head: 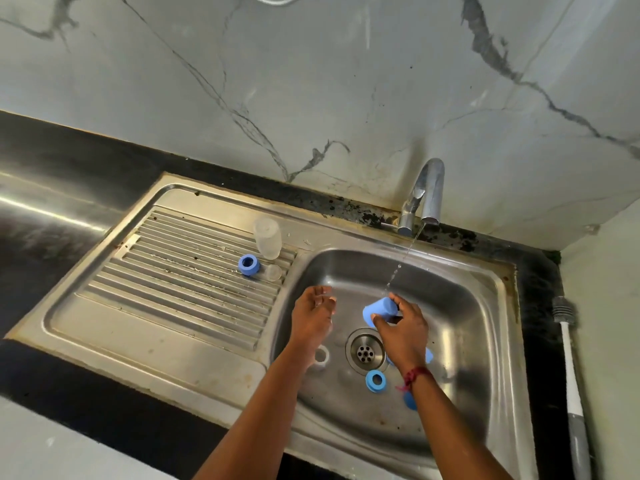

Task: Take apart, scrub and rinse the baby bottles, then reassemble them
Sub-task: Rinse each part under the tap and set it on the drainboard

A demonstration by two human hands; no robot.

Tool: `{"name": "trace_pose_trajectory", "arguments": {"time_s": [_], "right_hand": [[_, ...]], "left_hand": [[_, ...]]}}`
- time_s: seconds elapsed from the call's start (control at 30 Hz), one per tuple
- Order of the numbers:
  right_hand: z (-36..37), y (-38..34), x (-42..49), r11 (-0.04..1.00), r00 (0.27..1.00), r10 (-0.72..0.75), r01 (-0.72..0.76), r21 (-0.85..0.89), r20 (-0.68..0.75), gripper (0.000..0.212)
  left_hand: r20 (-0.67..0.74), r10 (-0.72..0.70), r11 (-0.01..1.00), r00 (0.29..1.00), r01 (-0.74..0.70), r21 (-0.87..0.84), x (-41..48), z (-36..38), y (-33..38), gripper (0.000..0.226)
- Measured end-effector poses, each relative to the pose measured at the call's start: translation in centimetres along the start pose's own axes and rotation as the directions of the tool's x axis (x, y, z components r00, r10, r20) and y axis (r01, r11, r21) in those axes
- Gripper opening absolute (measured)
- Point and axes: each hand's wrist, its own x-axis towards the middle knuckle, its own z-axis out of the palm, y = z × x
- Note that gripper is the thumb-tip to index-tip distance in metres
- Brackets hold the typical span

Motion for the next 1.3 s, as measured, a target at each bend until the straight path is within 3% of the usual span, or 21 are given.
{"name": "trace_pose_trajectory", "arguments": {"time_s": [0.2, 0.47, 0.57, 0.77, 0.87, 1.3], "right_hand": [[0.2, -1.3, -0.1, 0.999, 0.999, -0.033, 0.033, 0.014, 0.019, 0.052], [4.6, -5.5, -2.0, 0.964, 0.941, -0.257, 0.265, -0.005, 0.220, 0.053], [7.2, -7.8, -2.7, 0.932, 0.884, -0.329, 0.361, -0.038, 0.332, 0.055], [11.5, -11.1, -4.3, 0.878, 0.797, -0.348, 0.462, -0.126, 0.495, 0.051], [13.1, -11.9, -4.5, 0.863, 0.800, -0.342, 0.476, -0.173, 0.493, 0.048], [16.9, -13.4, -4.3, 0.807, 0.759, -0.339, 0.538, -0.243, 0.557, 0.046]], "left_hand": [[-0.058, 0.037, 0.999, 0.998, -0.036, 0.025, -0.9, -0.1, 0.3, 0.012], [-0.280, 0.006, 0.963, 0.960, -0.080, -0.256, -1.4, -3.7, 0.6, 0.007], [-0.424, -0.040, 0.944, 0.905, -0.104, -0.312, -1.0, -6.7, 1.0, 0.012], [-0.668, -0.199, 0.885, 0.717, -0.162, -0.437, -0.1, -12.7, 1.9, 0.014], [-0.684, -0.232, 0.868, 0.692, -0.171, -0.467, 0.2, -14.3, 2.1, 0.015], [-0.674, -0.233, 0.892, 0.701, -0.122, -0.436, 2.4, -16.2, 2.4, 0.013]]}}
